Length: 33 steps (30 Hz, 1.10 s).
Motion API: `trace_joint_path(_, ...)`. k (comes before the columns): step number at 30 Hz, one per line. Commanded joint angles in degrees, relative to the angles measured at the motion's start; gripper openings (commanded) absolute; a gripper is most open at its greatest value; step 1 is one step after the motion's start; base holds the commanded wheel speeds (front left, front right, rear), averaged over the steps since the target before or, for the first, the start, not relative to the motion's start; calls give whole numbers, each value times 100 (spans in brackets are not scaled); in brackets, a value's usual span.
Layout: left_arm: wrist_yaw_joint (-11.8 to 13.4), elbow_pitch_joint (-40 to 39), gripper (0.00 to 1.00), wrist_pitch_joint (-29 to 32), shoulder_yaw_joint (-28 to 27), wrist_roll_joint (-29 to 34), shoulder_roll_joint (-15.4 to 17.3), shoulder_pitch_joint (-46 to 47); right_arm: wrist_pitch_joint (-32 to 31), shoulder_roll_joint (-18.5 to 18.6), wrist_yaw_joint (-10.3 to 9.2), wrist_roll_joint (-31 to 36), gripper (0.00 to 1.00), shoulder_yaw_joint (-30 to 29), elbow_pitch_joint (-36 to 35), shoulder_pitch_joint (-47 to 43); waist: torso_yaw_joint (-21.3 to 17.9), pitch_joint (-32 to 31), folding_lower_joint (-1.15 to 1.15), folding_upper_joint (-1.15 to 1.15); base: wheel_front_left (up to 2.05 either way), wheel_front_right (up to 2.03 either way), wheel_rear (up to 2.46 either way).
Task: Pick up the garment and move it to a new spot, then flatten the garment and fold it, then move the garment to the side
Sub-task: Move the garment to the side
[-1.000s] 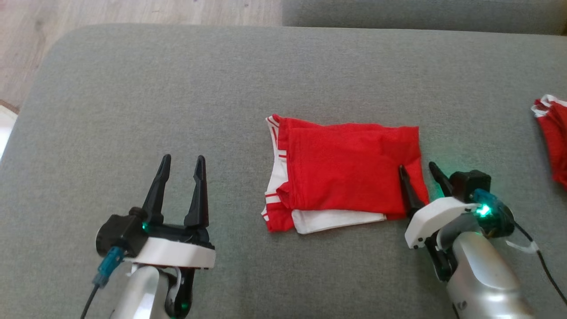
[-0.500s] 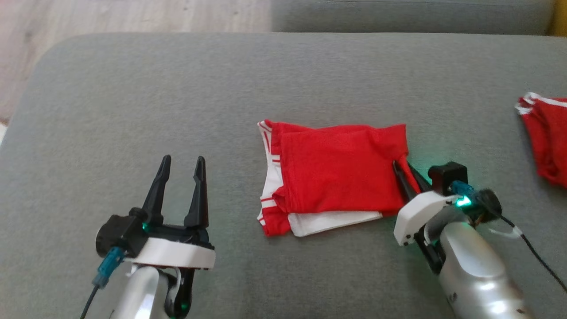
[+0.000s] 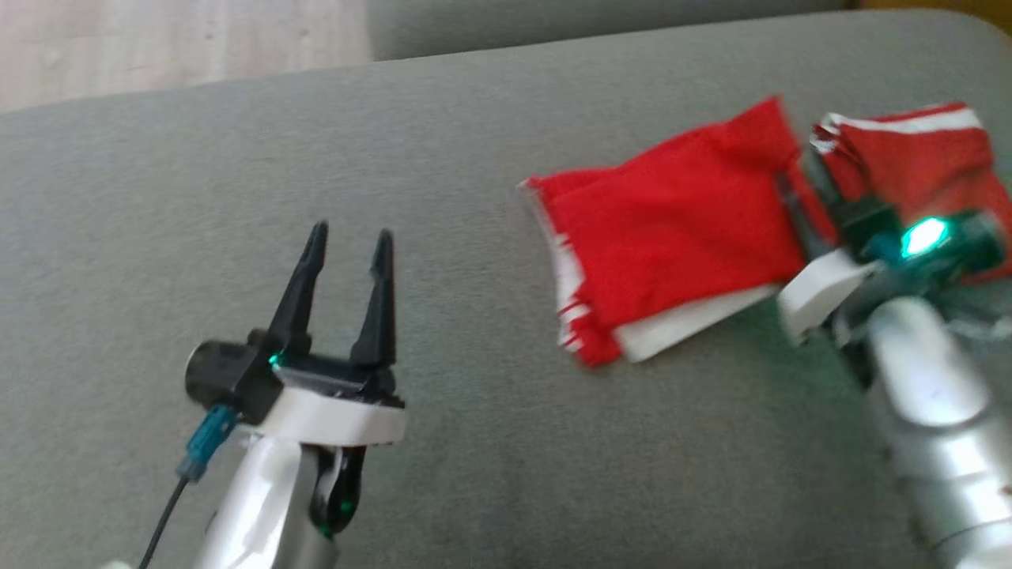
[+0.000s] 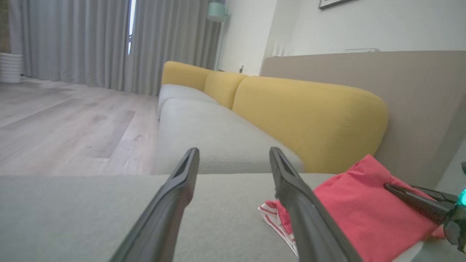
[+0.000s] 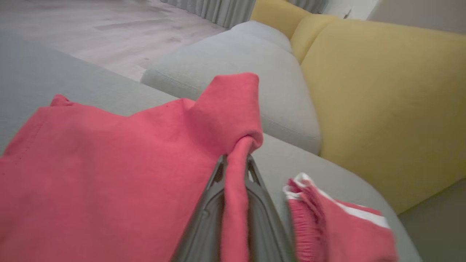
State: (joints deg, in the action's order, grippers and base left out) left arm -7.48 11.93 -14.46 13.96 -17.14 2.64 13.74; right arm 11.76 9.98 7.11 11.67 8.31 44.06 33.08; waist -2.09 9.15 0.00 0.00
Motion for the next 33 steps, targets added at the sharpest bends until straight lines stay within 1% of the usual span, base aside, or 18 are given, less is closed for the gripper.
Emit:
trace_joint_path(1, 36, -227, 100, -54, -82, -34, 24, 275, -45, 169, 37, -8, 0, 115, -280, 319, -170, 86, 0, 0, 0, 0, 0)
trace_joint_path(2, 43, -245, 100, -54, -42, -39, 24, 317, -106, 307, 37, -32, 0, 142, -351, 382, -222, 116, 0, 0, 0, 0, 0)
trace_joint_path(3, 55, -271, 100, -54, 30, -43, 24, 396, -222, 611, 37, -84, 0, 193, -478, 506, -310, 192, 0, 0, 0, 0, 0)
trace_joint_path(8, 66, -302, 100, -54, 117, -18, 24, 562, -527, 1354, 37, -249, 0, 142, -686, 754, -436, 409, 0, 0, 0, 0, 0)
trace_joint_path(11, 61, -285, 100, -54, 122, -4, 24, 623, -680, 1730, 37, -317, 0, 31, -675, 829, -454, 526, 0, 0, 0, 0, 0)
trace_joint_path(15, 48, -249, 100, -54, 127, -3, 24, 677, -852, 2060, 37, -301, 0, -182, -586, 849, -427, 645, 0, 0, 0, 0, 0)
trace_joint_path(19, 34, -224, 100, -54, 138, -13, 24, 735, -935, 2199, 37, -233, 0, -492, -397, 839, -357, 754, 0, 0, 0, 0, 0)
trace_joint_path(28, 14, -178, 100, -54, 43, 27, 24, 812, -954, 2081, 37, 42, 0, -950, -181, 845, -233, 924, 0, 0, 0, 0, 0)
trace_joint_path(29, 12, -170, 100, -54, 31, 31, 24, 817, -959, 2056, 37, 88, 27, -995, -166, 843, -223, 926, 0, 0, 0, 0, 0)
trace_joint_path(30, 10, -164, 100, -54, 14, 35, 24, 817, -952, 2023, 37, 122, 100, -1069, -164, 847, -218, 925, 0, 0, 0, 0, 0)
trace_joint_path(33, 7, -147, 100, -54, -45, 47, 24, 802, -887, 1876, 37, 254, 100, -1264, -239, 859, -219, 886, 0, 0, 0, 0, 0)
